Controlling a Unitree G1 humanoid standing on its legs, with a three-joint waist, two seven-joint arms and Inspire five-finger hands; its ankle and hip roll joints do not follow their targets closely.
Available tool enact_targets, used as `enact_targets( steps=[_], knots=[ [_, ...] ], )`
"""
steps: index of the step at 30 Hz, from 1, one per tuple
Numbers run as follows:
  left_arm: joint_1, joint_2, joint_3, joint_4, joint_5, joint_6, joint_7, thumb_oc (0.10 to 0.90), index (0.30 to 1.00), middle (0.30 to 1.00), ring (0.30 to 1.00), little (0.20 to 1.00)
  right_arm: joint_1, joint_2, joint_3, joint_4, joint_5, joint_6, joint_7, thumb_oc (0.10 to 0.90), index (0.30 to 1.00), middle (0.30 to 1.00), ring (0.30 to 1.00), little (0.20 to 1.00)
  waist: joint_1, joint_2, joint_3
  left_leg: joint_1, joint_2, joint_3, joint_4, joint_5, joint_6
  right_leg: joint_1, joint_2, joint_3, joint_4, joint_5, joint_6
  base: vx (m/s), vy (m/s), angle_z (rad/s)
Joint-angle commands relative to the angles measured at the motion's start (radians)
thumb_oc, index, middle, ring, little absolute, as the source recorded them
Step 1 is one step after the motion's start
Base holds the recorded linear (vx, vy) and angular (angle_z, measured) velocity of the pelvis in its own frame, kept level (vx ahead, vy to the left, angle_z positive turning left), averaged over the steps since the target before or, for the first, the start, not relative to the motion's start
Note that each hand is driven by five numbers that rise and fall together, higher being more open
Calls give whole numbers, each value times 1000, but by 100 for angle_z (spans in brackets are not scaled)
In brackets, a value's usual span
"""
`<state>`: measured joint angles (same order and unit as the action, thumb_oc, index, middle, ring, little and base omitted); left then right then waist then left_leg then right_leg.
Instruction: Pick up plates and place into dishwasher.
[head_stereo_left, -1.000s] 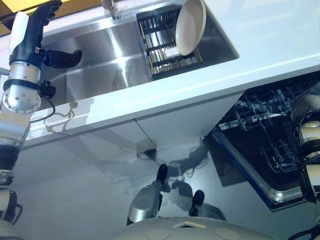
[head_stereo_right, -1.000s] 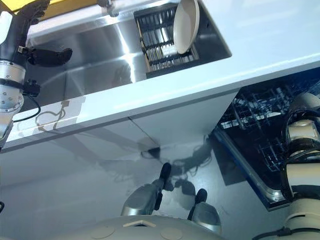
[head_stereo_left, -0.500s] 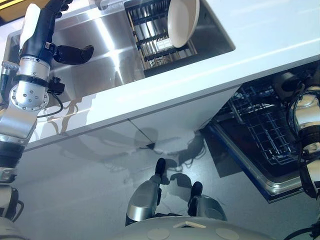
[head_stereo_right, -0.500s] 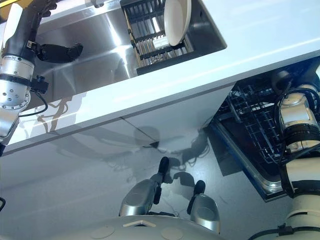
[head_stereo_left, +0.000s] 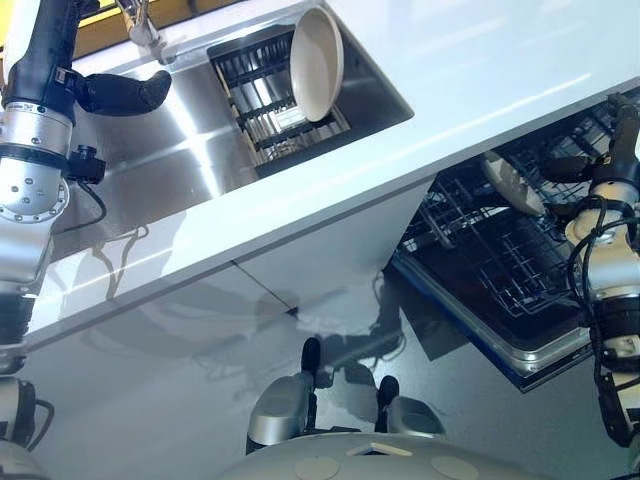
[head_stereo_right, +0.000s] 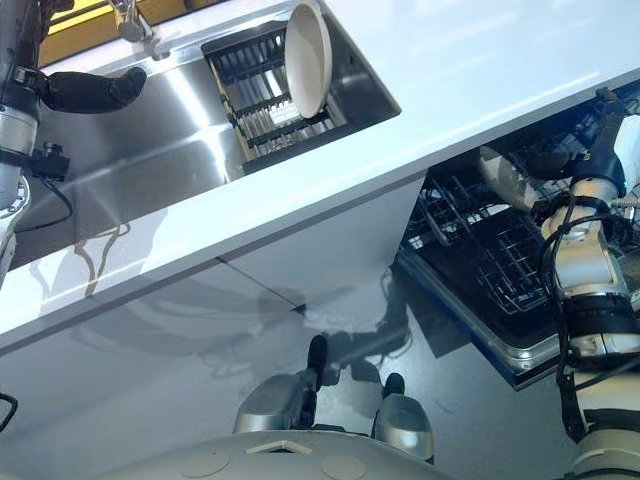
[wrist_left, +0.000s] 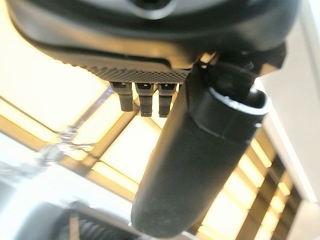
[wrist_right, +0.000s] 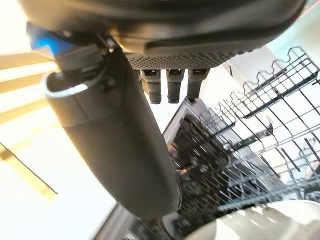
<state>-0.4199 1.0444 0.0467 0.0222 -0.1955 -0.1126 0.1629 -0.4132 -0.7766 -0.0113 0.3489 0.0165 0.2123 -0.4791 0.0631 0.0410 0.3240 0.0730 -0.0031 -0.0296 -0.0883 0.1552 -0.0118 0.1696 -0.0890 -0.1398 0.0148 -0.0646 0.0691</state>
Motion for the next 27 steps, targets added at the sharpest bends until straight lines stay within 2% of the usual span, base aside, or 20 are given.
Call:
enact_targets(
  steps=[1,5,6,10,11,13,15,17,21,22,24,27],
  knots=[
    [33,-5,108,0,28,-85,49,800,900,900,900,900,66,-51,-34,-93,-24,-112,-51,800,900,900,900,900,-34,-16,-214,56,-46,51,37,-182,12,-48,36,19,-10,23,4,-60,86,-15],
    [18,-5,99,-9,96,-79,53,800,900,900,900,900,140,17,-57,-144,54,-186,-29,800,900,900,900,900,-52,-17,-229,68,-50,73,43,-194,16,-41,34,33,-25,36,11,-40,100,-20],
    [6,3,93,-11,138,-62,51,800,900,900,900,900,168,47,-58,-170,79,-241,3,800,900,900,900,900,-62,-14,-235,70,-52,82,47,-198,18,-41,32,38,-30,42,15,-21,114,-15],
    [-41,48,59,15,226,-12,46,800,900,900,900,900,249,116,-48,-238,132,-336,71,800,900,900,900,900,-85,-10,-248,70,-55,109,60,-209,23,-48,31,54,-38,55,23,-18,101,-21],
    [-71,78,44,37,238,25,28,800,900,900,900,900,285,153,-37,-270,164,-395,145,800,900,900,900,900,-102,-5,-252,70,-55,126,64,-214,25,-54,30,63,-39,58,27,-14,89,-24],
    [-91,100,28,62,249,36,14,800,900,900,900,900,308,166,-31,-292,182,-420,196,800,900,900,900,900,-111,-2,-254,69,-56,135,66,-216,27,-59,30,71,-37,60,29,-15,87,-30],
    [-140,150,-15,120,281,74,2,800,900,900,900,900,353,185,1,-354,212,-457,289,800,900,900,900,900,-142,9,-254,70,-57,160,70,-223,33,-71,29,96,-30,63,34,-28,115,-36],
    [-174,178,-50,171,293,87,-1,800,900,900,900,900,367,190,20,-367,243,-477,328,800,900,900,900,900,-159,16,-252,71,-59,175,71,-225,37,-79,29,109,-28,67,38,-31,91,-32],
    [-331,226,-213,309,332,136,-16,800,900,900,900,900,378,184,101,-417,227,-490,405,800,900,900,900,900,-191,29,-250,64,-65,202,79,-229,45,-104,26,140,-17,80,51,-18,84,-32],
    [-342,227,-224,314,333,137,-16,800,900,900,900,900,379,185,101,-418,225,-491,407,800,900,900,900,900,-190,28,-250,63,-65,203,80,-230,46,-105,26,141,-17,80,51,-7,85,-21],
    [-402,231,-296,381,355,139,-21,800,900,900,900,900,370,172,143,-438,244,-481,432,800,900,900,900,900,-199,33,-249,60,-68,211,84,-232,49,-114,24,151,-11,85,56,-3,70,-28],
    [-502,226,-415,490,369,148,-39,800,900,900,900,900,362,160,214,-458,280,-443,530,800,900,900,900,900,-210,35,-244,53,-75,226,98,-240,57,-134,17,164,6,91,67,3,87,-27]
  ],
)
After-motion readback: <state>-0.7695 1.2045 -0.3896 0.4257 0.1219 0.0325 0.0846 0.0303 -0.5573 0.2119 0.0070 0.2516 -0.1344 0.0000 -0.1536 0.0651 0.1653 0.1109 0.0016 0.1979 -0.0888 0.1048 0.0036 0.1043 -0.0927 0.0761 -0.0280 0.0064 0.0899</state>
